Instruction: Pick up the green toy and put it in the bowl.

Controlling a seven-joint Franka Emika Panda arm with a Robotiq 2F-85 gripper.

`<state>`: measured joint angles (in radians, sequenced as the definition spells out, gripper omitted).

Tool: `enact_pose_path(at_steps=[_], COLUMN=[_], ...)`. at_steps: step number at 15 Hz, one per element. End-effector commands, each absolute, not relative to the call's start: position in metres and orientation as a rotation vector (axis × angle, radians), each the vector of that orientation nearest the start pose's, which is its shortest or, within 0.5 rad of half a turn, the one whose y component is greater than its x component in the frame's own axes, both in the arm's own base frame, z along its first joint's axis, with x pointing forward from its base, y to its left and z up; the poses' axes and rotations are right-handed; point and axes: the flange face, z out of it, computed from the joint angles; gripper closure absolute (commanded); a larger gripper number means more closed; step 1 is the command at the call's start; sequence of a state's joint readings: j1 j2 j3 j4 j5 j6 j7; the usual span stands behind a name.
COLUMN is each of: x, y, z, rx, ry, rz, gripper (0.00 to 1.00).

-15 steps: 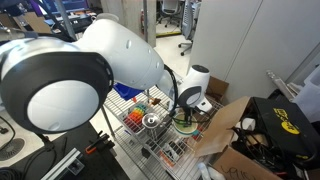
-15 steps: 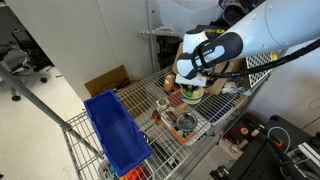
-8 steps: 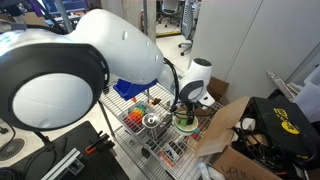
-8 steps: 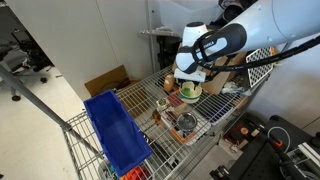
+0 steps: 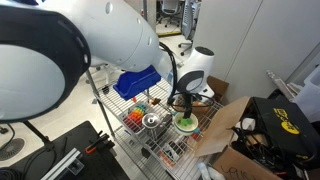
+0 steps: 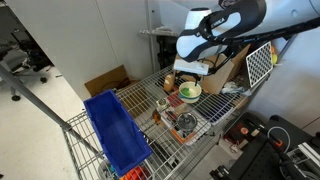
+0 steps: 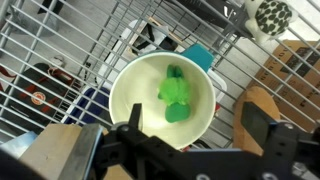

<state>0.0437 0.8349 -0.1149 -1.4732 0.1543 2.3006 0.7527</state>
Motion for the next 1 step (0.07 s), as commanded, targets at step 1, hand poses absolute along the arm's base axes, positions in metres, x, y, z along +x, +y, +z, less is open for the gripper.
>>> enact_pose_path(at_steps=[1], x=[0.7161], y=[-0.0343], z=[0.1777], rx=[-2.813], ry=[1.341], rz=[0.025], gripper=[0.0])
